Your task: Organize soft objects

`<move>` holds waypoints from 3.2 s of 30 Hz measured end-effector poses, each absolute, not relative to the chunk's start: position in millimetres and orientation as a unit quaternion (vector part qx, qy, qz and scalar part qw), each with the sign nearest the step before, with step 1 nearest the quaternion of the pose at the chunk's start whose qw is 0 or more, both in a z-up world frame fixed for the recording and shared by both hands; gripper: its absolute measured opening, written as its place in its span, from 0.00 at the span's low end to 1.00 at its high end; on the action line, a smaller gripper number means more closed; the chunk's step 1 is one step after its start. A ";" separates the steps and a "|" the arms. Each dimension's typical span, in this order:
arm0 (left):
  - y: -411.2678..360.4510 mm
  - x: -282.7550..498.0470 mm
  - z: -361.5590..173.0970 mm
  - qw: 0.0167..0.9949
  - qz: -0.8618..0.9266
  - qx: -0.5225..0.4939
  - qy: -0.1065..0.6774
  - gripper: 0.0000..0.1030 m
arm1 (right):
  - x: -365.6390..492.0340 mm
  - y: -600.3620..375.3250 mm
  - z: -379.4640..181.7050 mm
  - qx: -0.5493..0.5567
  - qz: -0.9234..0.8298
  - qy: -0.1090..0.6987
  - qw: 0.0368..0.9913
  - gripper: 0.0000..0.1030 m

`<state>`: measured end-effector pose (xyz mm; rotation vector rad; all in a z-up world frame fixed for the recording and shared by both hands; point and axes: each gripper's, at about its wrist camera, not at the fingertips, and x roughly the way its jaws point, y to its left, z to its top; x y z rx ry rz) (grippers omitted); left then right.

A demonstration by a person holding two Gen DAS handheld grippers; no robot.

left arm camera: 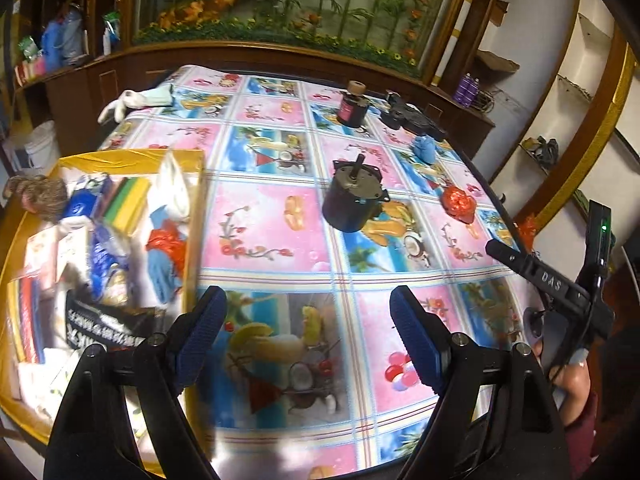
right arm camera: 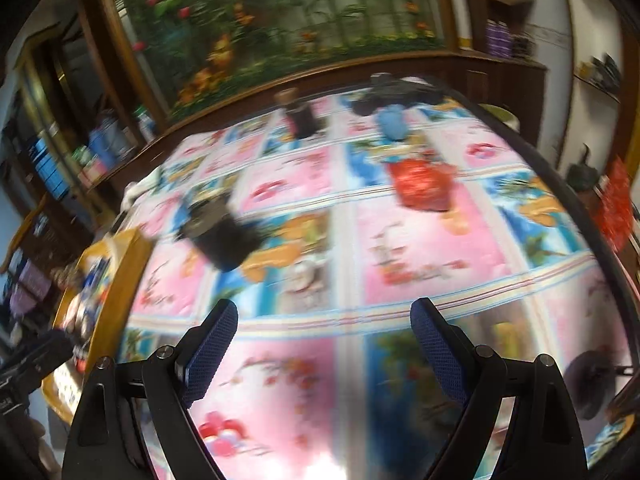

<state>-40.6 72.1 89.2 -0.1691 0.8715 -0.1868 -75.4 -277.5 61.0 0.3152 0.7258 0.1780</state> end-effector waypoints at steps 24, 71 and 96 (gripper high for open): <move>51.1 -22.2 68.8 0.874 -0.177 -0.107 0.439 0.81 | 191.8 -278.0 73.0 0.176 -0.020 0.422 0.889 0.86; -70.7 -4.5 13.1 0.822 -0.257 0.015 0.507 0.80 | 120.5 -262.6 18.0 0.161 0.013 0.430 0.888 0.64; 47.3 -83.8 98.8 0.886 -0.217 -0.142 0.385 0.38 | -22.3 -233.3 79.9 0.126 0.118 0.365 0.915 0.44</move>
